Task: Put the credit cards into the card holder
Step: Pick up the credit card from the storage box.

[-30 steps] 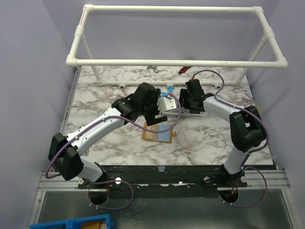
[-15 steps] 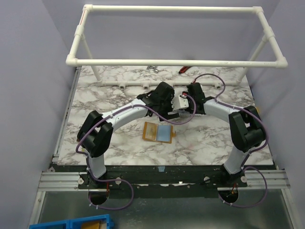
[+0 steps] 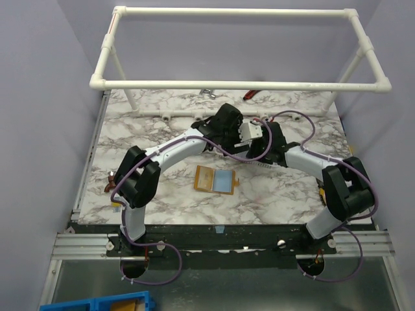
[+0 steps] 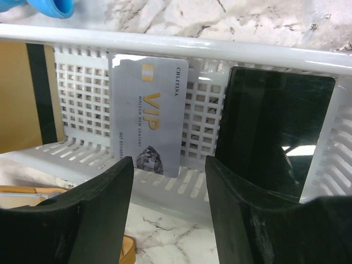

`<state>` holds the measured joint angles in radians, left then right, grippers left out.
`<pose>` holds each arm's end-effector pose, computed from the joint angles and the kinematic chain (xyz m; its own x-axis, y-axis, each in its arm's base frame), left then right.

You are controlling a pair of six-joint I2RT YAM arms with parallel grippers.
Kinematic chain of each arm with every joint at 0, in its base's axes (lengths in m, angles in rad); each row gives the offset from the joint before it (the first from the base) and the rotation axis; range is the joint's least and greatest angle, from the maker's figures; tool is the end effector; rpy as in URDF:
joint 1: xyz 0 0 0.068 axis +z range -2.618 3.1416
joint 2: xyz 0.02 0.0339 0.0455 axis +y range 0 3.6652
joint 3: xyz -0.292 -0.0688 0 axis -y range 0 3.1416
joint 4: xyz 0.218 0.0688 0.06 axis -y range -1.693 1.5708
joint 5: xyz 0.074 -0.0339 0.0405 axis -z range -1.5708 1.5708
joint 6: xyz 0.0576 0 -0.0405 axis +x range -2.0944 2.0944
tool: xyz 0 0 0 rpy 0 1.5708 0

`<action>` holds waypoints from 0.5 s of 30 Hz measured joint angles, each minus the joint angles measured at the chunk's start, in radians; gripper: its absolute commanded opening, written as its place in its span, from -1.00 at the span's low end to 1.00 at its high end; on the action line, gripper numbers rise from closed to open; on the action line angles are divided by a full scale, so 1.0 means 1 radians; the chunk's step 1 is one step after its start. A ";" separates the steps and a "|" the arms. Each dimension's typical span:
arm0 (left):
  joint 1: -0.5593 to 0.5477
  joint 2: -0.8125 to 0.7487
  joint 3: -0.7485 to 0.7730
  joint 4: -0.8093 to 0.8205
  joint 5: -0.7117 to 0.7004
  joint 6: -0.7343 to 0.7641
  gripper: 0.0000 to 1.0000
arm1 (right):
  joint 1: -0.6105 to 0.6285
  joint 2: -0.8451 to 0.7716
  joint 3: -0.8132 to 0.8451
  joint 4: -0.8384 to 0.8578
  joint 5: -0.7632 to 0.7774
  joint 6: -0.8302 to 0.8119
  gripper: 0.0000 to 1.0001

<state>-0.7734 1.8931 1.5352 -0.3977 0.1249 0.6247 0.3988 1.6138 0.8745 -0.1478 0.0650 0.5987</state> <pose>0.3049 -0.3077 0.2804 0.0453 0.7667 -0.6404 0.9018 0.2443 0.3564 0.2937 0.1197 0.2008 -0.7872 0.2785 -0.5502 0.1138 0.9425 0.3144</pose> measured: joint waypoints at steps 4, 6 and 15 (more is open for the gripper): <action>0.000 0.021 0.027 -0.001 0.011 0.005 0.66 | 0.000 -0.011 0.005 -0.003 -0.003 0.003 0.16; 0.001 0.037 0.039 -0.001 0.019 0.011 0.64 | -0.001 0.000 0.023 -0.012 -0.002 0.003 0.16; 0.013 0.097 0.058 0.020 0.024 0.055 0.61 | -0.019 0.104 0.131 -0.007 0.027 0.002 0.15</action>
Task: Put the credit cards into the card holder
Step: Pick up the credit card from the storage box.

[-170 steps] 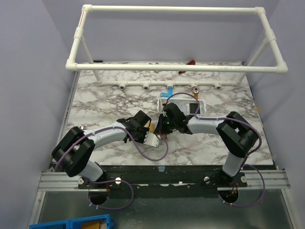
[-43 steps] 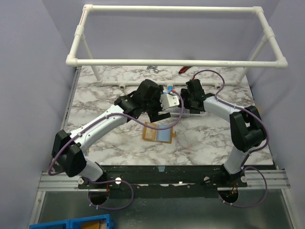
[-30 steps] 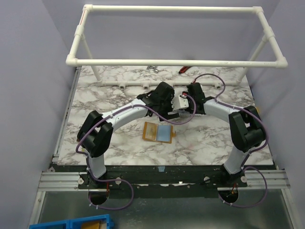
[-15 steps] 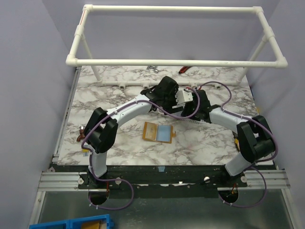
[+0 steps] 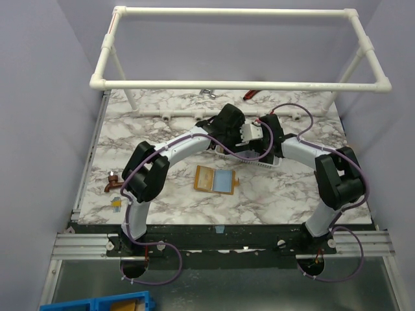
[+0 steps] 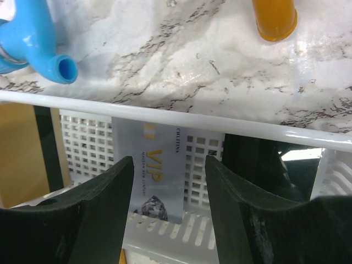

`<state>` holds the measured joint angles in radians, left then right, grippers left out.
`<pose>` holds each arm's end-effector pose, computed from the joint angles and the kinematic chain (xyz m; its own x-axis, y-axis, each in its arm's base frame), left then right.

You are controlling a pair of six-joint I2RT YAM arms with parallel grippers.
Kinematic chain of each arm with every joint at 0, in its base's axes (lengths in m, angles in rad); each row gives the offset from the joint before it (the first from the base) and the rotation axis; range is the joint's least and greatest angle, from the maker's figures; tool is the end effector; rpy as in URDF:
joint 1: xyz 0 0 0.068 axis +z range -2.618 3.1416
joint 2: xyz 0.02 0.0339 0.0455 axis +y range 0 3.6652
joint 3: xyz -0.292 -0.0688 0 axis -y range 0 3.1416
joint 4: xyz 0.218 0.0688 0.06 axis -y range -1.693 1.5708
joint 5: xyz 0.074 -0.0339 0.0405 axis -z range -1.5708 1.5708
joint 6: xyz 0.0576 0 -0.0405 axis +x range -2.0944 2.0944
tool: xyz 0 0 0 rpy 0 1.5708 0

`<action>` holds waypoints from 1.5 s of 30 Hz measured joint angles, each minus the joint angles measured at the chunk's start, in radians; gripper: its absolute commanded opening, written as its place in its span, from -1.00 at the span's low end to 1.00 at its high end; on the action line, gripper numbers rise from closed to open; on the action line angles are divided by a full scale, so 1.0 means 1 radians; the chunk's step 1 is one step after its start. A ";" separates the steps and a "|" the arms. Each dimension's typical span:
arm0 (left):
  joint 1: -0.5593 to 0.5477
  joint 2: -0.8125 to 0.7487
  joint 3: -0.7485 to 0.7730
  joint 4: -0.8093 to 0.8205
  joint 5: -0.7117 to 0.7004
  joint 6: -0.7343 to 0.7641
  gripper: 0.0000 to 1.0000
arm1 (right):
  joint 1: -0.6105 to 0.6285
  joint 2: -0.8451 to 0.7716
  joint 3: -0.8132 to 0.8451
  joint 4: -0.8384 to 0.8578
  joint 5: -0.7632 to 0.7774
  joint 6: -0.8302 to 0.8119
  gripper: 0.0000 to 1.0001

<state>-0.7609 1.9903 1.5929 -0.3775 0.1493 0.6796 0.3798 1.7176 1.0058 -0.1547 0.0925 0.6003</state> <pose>0.3249 -0.3212 0.2595 0.0828 0.7793 -0.6212 0.9087 0.1968 0.3681 0.3289 0.1256 0.2053 -0.7612 0.3018 -0.5741 0.1410 0.9410 0.3077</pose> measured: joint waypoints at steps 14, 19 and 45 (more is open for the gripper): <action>-0.002 0.040 -0.024 0.083 -0.002 0.083 0.59 | -0.013 0.018 -0.069 0.110 -0.007 0.052 -0.28; -0.008 0.084 -0.001 0.068 -0.003 0.109 0.61 | -0.021 0.018 -0.078 0.137 -0.035 0.075 -0.45; -0.047 0.140 0.050 0.040 -0.006 0.155 0.62 | -0.081 -0.101 -0.256 0.379 -0.294 0.205 -0.56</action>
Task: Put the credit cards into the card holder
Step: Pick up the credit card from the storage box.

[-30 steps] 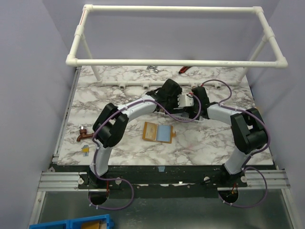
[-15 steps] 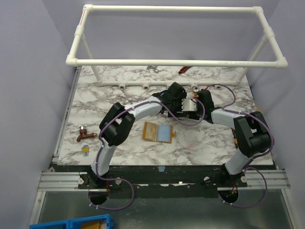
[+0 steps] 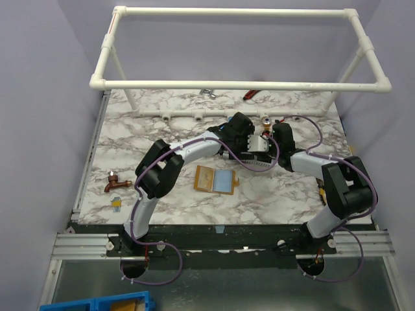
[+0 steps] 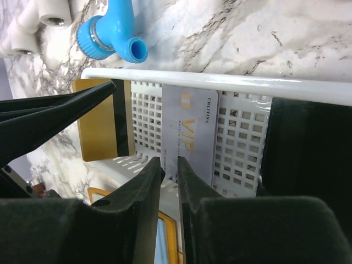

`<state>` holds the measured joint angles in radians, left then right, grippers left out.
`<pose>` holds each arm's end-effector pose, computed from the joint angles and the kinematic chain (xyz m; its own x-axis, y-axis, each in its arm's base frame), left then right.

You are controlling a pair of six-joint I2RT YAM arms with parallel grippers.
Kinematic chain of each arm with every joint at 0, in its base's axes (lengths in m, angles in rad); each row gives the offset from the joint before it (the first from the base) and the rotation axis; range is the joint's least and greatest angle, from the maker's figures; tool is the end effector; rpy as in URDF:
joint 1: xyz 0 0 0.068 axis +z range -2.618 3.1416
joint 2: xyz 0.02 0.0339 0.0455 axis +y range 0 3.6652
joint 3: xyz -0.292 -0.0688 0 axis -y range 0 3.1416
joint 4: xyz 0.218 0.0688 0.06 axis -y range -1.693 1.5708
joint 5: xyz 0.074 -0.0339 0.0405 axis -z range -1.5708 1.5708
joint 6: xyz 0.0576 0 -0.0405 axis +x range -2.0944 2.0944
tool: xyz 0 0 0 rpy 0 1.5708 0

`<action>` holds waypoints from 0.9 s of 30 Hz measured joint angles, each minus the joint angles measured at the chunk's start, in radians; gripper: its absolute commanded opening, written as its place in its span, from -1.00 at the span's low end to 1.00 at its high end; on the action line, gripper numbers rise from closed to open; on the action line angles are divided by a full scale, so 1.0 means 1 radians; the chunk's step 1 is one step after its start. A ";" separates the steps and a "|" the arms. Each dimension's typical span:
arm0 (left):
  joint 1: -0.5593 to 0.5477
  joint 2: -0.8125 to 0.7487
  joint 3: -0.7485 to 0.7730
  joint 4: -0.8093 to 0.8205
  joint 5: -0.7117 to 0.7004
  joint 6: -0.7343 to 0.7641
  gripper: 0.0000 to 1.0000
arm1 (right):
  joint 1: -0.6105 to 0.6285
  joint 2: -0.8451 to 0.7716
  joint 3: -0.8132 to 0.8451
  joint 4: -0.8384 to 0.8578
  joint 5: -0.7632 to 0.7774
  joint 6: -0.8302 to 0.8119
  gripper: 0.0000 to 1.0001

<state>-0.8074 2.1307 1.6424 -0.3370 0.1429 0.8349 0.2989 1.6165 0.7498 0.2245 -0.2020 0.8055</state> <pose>0.3291 -0.3558 0.2154 0.2386 0.8118 -0.5329 0.9014 0.0190 0.4326 0.3068 0.1066 0.1998 -0.7153 0.5189 -0.4681 0.1066 0.7430 0.6608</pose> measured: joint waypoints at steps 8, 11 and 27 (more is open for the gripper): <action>0.013 -0.001 -0.002 -0.014 0.009 -0.005 0.09 | -0.007 0.001 0.000 0.014 -0.011 0.005 -0.26; 0.033 -0.001 0.018 -0.067 0.029 -0.014 -0.23 | -0.013 0.001 0.000 0.012 0.001 -0.002 -0.23; 0.052 0.015 0.105 -0.151 0.023 0.017 -0.41 | -0.018 0.058 0.002 0.012 0.038 -0.032 -0.12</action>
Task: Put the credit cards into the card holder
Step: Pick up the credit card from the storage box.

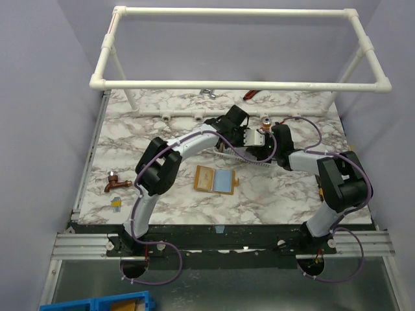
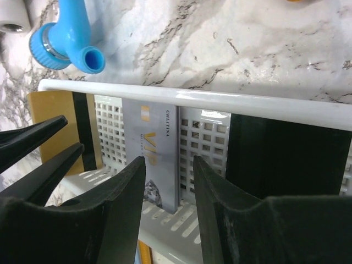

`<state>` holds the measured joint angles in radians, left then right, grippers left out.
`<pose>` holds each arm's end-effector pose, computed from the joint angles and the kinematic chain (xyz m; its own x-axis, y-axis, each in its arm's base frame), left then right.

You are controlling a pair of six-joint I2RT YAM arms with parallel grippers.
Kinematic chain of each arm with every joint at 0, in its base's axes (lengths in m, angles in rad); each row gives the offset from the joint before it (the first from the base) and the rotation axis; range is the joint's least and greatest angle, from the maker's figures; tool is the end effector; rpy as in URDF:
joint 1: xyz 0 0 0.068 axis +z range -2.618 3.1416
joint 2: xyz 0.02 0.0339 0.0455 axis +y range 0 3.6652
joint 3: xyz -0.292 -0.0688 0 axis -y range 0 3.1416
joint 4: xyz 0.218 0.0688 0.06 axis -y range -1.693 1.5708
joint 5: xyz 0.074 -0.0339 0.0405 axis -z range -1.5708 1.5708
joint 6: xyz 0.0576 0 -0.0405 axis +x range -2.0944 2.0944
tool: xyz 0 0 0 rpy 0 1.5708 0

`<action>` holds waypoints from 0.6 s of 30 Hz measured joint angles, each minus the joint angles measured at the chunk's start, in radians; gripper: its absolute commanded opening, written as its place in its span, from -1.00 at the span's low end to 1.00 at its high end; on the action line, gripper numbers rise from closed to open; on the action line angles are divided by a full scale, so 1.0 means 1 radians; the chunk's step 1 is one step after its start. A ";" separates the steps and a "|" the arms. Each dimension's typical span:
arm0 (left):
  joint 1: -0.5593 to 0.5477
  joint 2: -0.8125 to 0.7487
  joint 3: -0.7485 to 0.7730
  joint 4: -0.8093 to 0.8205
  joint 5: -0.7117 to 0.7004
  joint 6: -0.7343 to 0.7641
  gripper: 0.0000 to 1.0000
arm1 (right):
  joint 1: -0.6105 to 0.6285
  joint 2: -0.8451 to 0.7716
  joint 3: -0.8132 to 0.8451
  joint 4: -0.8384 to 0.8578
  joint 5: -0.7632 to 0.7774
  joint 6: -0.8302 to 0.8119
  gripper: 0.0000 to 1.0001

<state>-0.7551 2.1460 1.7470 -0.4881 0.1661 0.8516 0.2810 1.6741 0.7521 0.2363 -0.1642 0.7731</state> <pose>0.3471 -0.3398 0.2277 0.1938 0.8365 -0.5126 0.9201 0.0262 0.3908 0.3153 0.1008 0.1837 -0.7114 0.5118 -0.4817 0.1420 0.7759 0.6146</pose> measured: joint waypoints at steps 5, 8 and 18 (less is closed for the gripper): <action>-0.006 0.042 0.000 -0.002 -0.027 0.031 -0.40 | 0.000 0.026 0.013 0.013 0.000 0.002 -0.12; -0.008 0.058 0.000 -0.007 -0.035 0.043 -0.38 | 0.000 0.034 0.014 0.024 0.002 0.004 -0.12; -0.026 0.067 0.008 -0.009 -0.037 0.054 -0.32 | -0.002 0.066 0.014 0.082 0.002 0.039 -0.18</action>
<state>-0.7807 2.2131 1.7546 -0.4973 0.1287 0.9058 0.2787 1.7397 0.7658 0.3187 -0.1623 0.8120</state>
